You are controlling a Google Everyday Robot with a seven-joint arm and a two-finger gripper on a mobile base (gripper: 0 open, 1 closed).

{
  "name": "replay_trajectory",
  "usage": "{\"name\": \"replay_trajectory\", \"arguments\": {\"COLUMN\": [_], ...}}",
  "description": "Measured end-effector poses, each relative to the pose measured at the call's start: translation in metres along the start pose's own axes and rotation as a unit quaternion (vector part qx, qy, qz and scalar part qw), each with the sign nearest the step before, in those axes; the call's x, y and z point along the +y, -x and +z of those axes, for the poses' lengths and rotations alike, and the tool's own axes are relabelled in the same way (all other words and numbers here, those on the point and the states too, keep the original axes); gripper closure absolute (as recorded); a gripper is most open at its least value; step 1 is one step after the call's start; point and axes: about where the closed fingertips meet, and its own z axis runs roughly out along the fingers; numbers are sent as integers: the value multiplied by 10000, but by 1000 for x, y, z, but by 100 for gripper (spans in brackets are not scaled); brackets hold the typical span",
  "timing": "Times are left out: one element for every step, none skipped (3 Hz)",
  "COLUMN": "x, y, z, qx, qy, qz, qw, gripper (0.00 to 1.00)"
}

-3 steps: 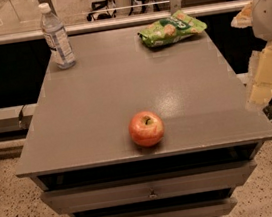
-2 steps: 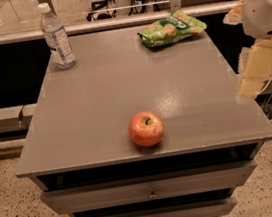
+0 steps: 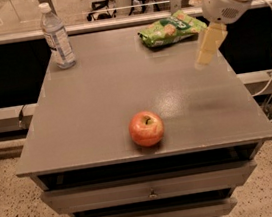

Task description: Move green rice chip bag near apple

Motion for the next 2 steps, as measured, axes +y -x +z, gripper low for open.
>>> {"name": "replay_trajectory", "arguments": {"x": [-41, -80], "y": [4, 6], "z": [30, 57], "qx": [-247, -517], "qy": [-252, -394], "qz": [-193, -147], "qw": [9992, 9978], "gripper": [0, 0]}}
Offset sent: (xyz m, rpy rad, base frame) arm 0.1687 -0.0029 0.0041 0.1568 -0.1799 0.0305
